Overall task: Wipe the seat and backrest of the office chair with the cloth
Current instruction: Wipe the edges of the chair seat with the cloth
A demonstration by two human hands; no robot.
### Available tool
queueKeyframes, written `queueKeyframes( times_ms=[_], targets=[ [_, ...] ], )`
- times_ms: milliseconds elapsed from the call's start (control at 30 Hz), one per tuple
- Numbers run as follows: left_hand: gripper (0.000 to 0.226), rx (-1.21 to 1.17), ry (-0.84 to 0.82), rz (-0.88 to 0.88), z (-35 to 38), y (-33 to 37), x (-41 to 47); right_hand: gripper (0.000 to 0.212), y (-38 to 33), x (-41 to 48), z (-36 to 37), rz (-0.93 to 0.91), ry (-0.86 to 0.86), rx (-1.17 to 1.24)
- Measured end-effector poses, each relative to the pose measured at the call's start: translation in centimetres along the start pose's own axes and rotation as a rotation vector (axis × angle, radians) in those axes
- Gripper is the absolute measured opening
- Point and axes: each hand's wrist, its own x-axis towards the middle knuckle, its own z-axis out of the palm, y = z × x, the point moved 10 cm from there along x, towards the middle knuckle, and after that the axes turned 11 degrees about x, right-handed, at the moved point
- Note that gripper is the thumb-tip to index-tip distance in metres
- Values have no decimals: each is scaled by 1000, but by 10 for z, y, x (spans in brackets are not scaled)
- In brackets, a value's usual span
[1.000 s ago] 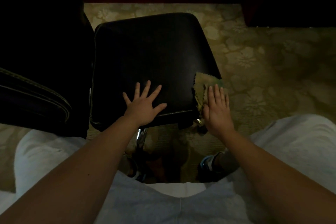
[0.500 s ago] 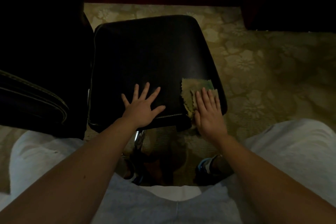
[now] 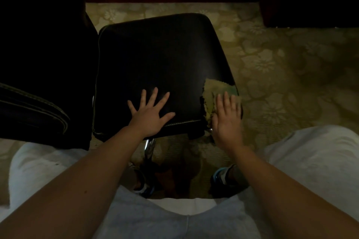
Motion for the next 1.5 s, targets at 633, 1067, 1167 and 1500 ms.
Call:
queueKeyframes(
  times_ms=[633,1067,1167,1500],
  targets=[
    [72,69,40,-73,-13,-25,-4,64,-34,-1,14,-51,-46,-153],
    [68,18,33,-71,-4,-36,-5,63,-40,5,17,-84,-48,-196],
    [68,8,16,-66,-4,-36,-5,63,-58,2,25,-43,-12,-228],
    [70,-33,72,-16,-3,-51,-6,63,-91,-2,52,-256,-165,-265]
  ],
)
